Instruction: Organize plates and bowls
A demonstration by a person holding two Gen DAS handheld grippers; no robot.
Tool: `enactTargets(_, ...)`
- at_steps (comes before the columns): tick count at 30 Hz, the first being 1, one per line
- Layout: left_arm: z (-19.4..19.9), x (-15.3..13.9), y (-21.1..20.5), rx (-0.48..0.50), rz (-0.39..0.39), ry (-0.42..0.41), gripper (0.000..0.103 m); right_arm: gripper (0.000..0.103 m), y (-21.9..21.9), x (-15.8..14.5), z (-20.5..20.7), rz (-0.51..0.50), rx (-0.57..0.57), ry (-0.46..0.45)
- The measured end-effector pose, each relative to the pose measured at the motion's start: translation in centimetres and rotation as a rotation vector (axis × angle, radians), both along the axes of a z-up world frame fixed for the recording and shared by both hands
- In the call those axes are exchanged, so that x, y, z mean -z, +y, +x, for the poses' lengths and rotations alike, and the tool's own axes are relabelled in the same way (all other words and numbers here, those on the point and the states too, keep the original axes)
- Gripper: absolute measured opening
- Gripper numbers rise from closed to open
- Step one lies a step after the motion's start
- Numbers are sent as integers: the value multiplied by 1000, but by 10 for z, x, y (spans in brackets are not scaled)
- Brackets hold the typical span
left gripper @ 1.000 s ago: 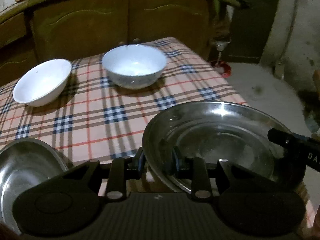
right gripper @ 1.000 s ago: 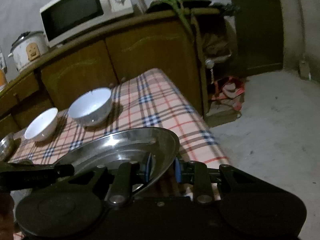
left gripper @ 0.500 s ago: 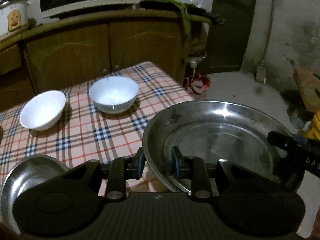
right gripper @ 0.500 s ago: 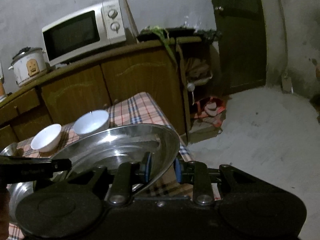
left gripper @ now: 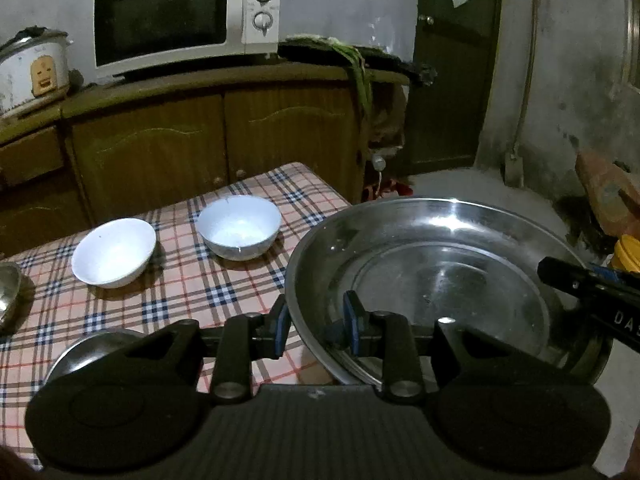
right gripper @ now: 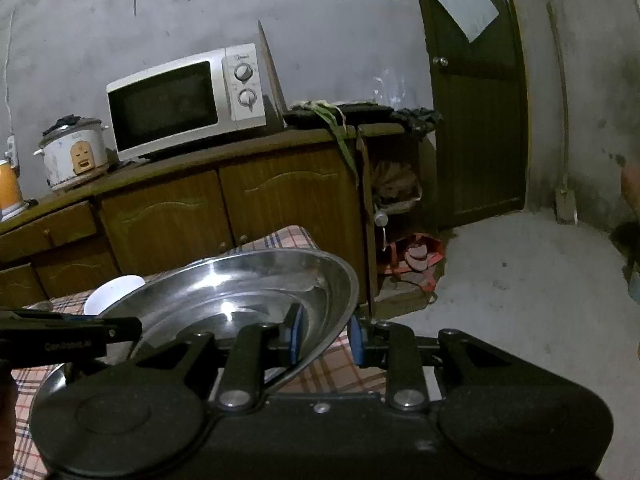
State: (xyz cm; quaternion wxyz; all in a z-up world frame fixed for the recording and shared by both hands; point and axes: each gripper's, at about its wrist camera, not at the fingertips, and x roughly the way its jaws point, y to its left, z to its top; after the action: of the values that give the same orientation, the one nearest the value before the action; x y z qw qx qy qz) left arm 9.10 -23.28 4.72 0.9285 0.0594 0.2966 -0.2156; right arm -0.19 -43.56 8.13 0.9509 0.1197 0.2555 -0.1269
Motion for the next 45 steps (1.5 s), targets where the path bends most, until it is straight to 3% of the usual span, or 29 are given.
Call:
enactTargets(20,-28,-19,20,-26,9,-76,28,31,24,-20,-18,-27,-21,-33)
enactTargets(45,-38,-26,51,-86,22,-106,29,31,46,-29,-14,-32,-99,-45)
